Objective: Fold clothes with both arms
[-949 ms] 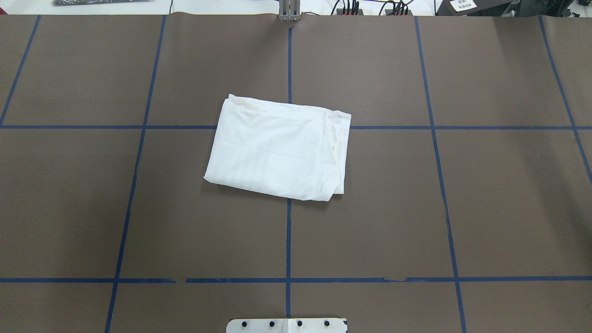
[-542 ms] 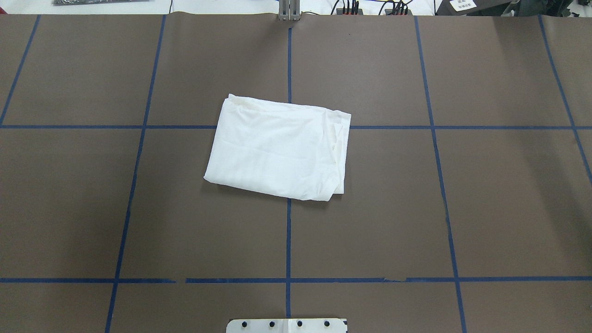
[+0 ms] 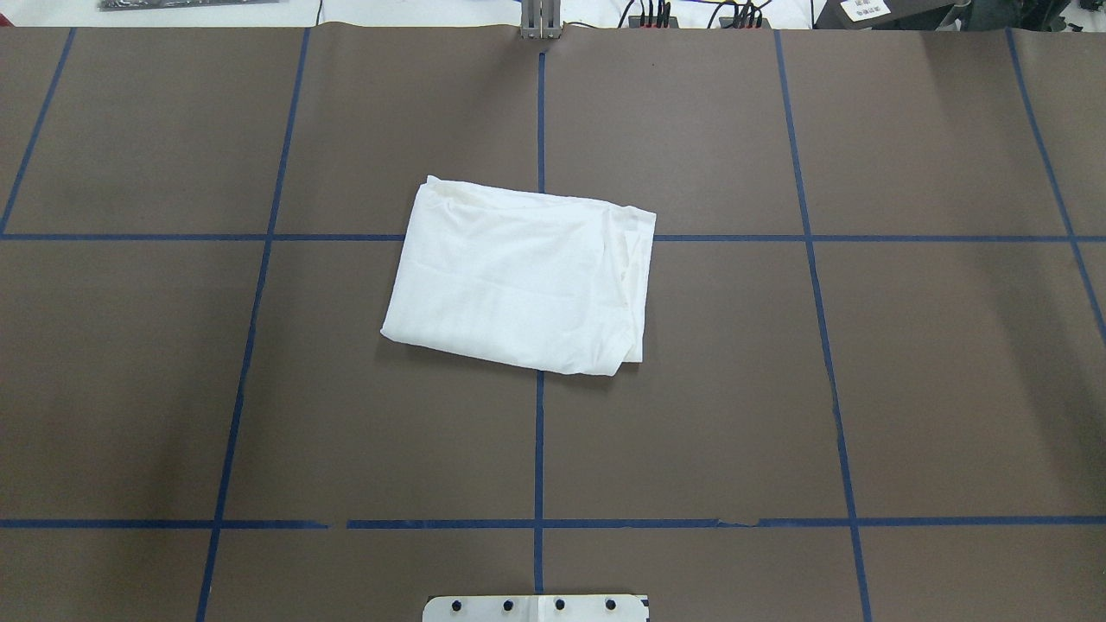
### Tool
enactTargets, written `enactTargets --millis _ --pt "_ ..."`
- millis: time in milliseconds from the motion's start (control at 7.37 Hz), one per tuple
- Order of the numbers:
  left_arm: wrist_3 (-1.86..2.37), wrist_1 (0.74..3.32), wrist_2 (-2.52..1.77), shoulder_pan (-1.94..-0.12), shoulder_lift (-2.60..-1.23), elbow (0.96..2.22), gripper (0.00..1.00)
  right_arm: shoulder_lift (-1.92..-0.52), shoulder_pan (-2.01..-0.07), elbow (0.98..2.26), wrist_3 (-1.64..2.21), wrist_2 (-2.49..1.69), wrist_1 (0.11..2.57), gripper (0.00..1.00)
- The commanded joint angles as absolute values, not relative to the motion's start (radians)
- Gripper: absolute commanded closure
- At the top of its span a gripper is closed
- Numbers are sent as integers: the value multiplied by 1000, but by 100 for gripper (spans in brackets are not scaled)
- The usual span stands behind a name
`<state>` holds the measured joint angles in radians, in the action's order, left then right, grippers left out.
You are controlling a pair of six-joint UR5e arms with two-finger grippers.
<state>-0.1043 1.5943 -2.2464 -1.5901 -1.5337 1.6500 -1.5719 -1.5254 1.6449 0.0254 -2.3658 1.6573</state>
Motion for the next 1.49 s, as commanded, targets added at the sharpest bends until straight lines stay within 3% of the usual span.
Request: enactTargets --millis 0,1356 --pt "-107 1618 -2290 -1591 -1514 1640 1 -1569 -1534 1663 26 -2367 1657 0" --pt "-94 1612 -2287 -1523 -1523 1637 1 -1578 -1536 1661 25 -2372 1657 0"
